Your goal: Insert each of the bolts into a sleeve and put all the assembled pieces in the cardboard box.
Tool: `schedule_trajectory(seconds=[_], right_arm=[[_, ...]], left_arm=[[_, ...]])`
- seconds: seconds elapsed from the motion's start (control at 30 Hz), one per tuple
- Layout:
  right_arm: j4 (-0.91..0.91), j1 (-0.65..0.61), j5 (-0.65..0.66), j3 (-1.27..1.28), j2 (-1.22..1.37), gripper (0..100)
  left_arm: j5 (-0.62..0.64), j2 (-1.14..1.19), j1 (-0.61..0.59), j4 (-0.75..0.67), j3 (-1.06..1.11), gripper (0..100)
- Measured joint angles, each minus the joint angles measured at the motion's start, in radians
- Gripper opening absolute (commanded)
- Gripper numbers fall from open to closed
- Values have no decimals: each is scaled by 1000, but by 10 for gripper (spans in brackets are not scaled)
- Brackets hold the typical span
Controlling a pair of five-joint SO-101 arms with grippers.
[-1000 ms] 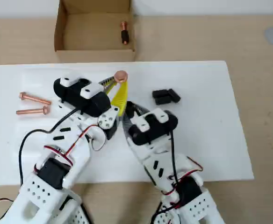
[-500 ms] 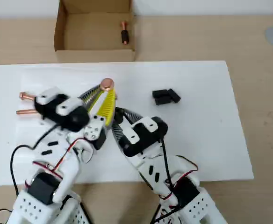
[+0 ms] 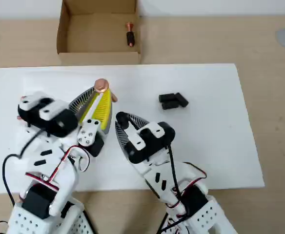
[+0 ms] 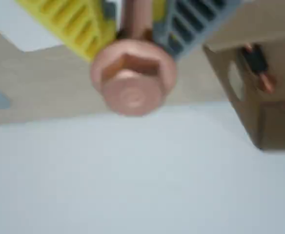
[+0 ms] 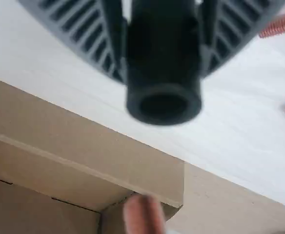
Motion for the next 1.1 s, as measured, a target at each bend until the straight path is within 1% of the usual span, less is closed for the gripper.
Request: schedule_trajectory(seconds=[0.1,0.27,0.43,0.6,1.1], right_arm=[[5,0,0,0,0,12],[31,0,0,0,0,12],[31,0,0,0,0,12],[31,0,0,0,0,12],[31,0,0,0,0,12]], left_arm=[[49,0,0,40,-26,9],[77,0,0,83,-29,9],[118,0,0,83,-29,9],[158,54,0,83,-29,9],[166,77,0,86,-17,9]])
